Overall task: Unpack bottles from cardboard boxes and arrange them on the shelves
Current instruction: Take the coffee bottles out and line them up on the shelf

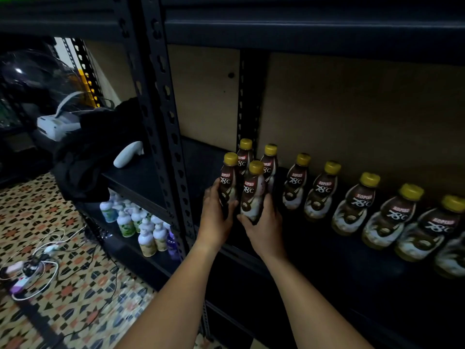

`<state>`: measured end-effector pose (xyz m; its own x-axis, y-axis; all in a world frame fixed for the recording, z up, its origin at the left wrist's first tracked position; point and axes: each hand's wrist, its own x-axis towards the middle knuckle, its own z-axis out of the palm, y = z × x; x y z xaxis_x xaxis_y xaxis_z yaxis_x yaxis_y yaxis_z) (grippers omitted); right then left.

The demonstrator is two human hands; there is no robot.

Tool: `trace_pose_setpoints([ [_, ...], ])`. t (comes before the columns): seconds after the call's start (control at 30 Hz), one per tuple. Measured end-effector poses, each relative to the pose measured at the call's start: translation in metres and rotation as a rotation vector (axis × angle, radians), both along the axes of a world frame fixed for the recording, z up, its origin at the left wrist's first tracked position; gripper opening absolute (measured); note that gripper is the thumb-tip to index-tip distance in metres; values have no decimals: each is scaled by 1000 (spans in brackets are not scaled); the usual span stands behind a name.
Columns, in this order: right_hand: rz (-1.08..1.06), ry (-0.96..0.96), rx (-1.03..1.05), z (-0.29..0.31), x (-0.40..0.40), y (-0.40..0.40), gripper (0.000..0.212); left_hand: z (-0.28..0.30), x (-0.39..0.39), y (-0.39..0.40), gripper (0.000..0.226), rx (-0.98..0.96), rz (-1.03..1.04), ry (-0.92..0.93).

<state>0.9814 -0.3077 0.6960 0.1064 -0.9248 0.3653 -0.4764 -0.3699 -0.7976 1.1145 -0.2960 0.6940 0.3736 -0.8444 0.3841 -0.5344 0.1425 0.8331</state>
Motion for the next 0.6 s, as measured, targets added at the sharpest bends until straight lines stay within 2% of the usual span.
trace_pose_setpoints([
  [0.4, 5, -14, 37, -2, 1, -3, 86, -3, 2, -1, 75, -49, 22, -33],
  [0.6, 11, -5, 24, -2, 1, -3, 92, -5, 1, -1, 76, -68, 25, -48],
])
